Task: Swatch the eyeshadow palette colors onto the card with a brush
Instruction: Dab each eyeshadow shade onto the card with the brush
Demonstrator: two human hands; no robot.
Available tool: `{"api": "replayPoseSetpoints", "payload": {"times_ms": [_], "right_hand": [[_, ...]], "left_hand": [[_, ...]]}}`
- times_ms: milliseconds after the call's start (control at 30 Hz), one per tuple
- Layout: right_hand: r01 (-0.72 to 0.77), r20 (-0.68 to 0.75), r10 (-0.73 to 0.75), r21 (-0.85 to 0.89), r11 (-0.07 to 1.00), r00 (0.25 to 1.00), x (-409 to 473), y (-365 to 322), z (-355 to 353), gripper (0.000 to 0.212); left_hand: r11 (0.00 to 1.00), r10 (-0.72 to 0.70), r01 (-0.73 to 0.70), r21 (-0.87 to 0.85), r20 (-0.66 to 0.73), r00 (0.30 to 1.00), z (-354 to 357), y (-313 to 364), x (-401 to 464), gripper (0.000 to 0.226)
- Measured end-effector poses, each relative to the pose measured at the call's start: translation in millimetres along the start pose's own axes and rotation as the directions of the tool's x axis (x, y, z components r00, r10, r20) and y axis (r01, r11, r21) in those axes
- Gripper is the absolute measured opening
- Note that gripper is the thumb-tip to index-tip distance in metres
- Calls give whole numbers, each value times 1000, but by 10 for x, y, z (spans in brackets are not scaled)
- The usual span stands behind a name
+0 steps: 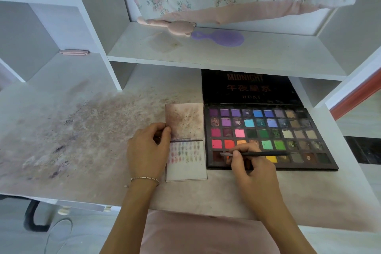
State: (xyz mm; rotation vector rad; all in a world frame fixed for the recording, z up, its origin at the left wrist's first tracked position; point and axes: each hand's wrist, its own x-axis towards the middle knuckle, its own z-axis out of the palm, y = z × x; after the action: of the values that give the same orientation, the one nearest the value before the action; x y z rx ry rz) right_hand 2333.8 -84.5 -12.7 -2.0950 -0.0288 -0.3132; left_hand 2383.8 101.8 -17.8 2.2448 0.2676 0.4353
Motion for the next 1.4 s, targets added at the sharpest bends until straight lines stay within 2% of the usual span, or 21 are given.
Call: {"api": "replayPoseSetpoints", "payload": {"times_ms": [167, 233, 433, 767, 933, 1100, 1400], "right_hand": [[-41, -13, 41, 38, 998, 999, -10, 5, -4, 27], [-10, -33, 11, 24, 1000, 999, -3, -9, -3, 26], [-29, 11, 29, 50, 998, 1000, -9, -7, -11, 35], [-27, 22, 26, 34, 999, 999, -7, -17, -9, 33], [-15, -23, 18, 143, 990, 1000, -1, -25, -19, 19], [6, -51, 6, 242, 970, 999, 3, -83, 2, 24], [5, 127, -38, 251, 968, 991, -71, -268, 360, 13]], "left_hand": [[1000, 5, -5, -9, -2, 1000, 2, 15, -3, 13], [1000, 7, -7, -9, 0, 1000, 3, 19, 4, 13], [1000, 15, -15, -9, -14, 1000, -1, 10, 0, 12], [1000, 18, -18, -14, -18, 1000, 4, 19, 3, 11], [1000, 5, -5, -20, 6, 1000, 6, -9, 10, 12], [996, -40, 41, -74, 20, 999, 12, -57, 42, 10], [989, -54, 71, -128, 129, 990, -60, -111, 106, 8]]}}
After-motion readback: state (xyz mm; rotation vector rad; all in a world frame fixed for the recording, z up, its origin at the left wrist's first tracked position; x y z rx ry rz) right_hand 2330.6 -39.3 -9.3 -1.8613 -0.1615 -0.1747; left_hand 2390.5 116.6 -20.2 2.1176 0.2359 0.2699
